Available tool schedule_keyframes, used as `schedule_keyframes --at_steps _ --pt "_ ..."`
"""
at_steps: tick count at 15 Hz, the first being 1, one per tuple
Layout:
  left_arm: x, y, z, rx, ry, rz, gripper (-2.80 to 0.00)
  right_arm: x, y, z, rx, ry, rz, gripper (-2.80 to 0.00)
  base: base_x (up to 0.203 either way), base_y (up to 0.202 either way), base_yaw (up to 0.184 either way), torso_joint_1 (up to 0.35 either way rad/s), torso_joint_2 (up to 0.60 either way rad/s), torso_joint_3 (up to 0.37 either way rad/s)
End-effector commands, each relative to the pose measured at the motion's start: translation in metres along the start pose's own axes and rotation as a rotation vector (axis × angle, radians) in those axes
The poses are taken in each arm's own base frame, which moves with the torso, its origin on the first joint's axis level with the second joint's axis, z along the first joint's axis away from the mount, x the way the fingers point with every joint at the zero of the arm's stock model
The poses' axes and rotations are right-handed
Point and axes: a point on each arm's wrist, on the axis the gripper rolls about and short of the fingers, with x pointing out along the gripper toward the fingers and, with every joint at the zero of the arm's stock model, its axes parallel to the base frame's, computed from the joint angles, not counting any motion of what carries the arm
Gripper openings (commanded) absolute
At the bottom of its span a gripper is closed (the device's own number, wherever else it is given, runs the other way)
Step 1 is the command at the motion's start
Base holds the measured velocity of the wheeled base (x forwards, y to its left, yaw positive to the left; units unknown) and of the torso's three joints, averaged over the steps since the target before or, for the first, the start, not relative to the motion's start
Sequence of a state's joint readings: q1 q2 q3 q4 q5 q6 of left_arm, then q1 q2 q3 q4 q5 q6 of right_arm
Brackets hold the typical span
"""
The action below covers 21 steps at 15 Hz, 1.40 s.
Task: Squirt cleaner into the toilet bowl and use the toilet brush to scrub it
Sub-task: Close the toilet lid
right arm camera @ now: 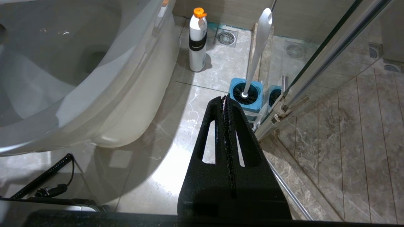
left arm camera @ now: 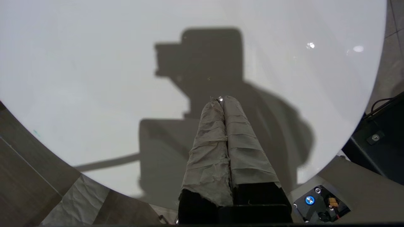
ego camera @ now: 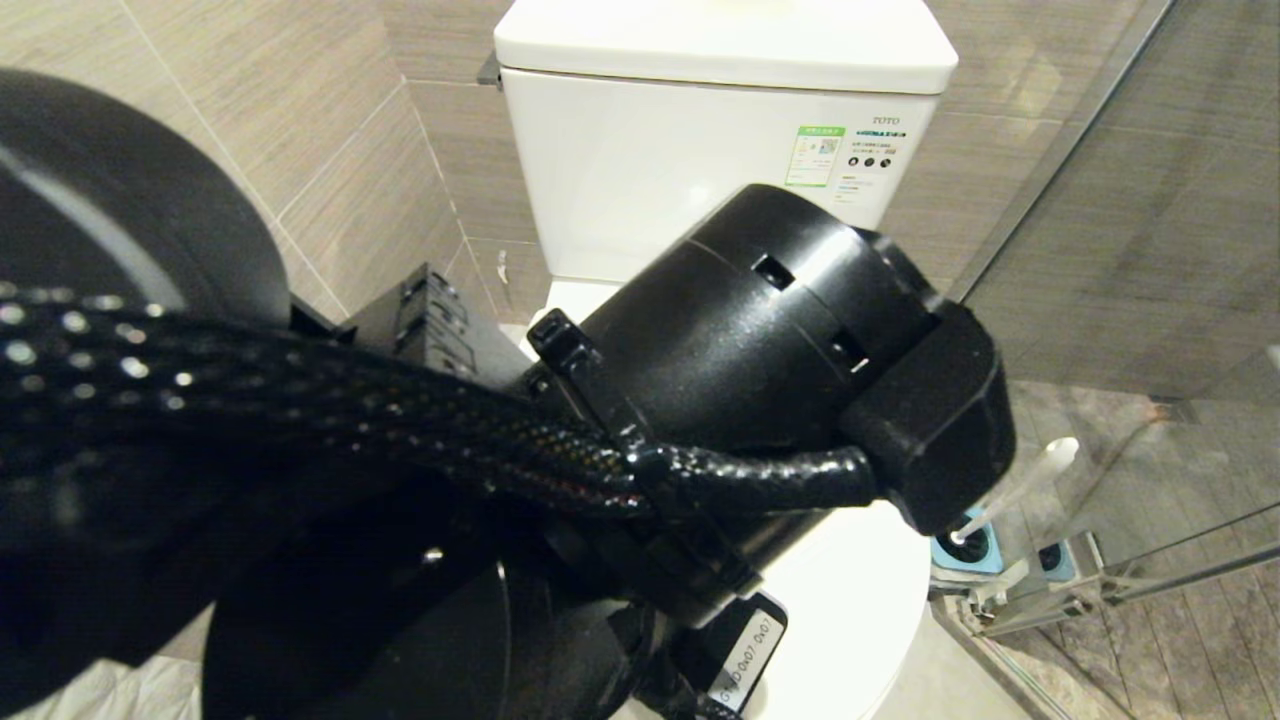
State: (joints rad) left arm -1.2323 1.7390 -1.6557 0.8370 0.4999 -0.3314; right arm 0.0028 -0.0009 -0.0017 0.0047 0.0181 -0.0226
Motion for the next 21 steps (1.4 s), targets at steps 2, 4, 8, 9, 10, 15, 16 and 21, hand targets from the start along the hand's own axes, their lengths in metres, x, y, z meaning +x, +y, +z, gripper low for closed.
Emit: schedule_keyframes --at_steps 2,4,8,9,10,15,16,21 --pt "0.005 0.002 0.001 -0.006 0.012 0.016 -2.8 0.0 0.0 0.0 0.0 0.001 0.001 -2.8 0.0 0.0 0.0 0.0 0.0 0.0" --pt "0.006 0.004 0.001 -0.012 0.013 0.021 -2.8 0.0 0.0 0.0 0.0 0.001 0.001 -2.8 0.0 0.0 0.0 0.0 0.0 0.0" --pt "0.01 0.008 0.003 -0.022 0.018 0.032 -2.8 0.0 0.0 0.0 0.0 0.001 0.001 -2.8 0.0 0.0 0.0 0.0 0.0 0.0" --pt "0.011 0.01 0.004 -0.029 0.017 0.037 -2.8 0.0 0.0 0.0 0.0 0.001 0.001 -2.8 0.0 0.0 0.0 0.0 0.0 0.0" --pt "0.012 0.011 0.004 -0.033 0.016 0.039 -2.8 0.0 0.0 0.0 0.0 0.001 0.001 -2.8 0.0 0.0 0.0 0.0 0.0 0.0" --pt "0.024 0.022 0.011 -0.071 0.01 0.05 -2.8 0.0 0.0 0.0 0.0 0.001 0.001 -2.8 0.0 0.0 0.0 0.0 0.0 0.0" --pt "0.026 0.026 0.013 -0.082 0.003 0.056 -2.8 0.0 0.0 0.0 0.0 0.001 0.001 -2.8 0.0 0.0 0.0 0.0 0.0 0.0" --pt "0.03 0.04 0.021 -0.138 -0.037 0.08 -2.8 0.0 0.0 0.0 0.0 0.001 0.001 -2.8 0.0 0.0 0.0 0.0 0.0 0.0"
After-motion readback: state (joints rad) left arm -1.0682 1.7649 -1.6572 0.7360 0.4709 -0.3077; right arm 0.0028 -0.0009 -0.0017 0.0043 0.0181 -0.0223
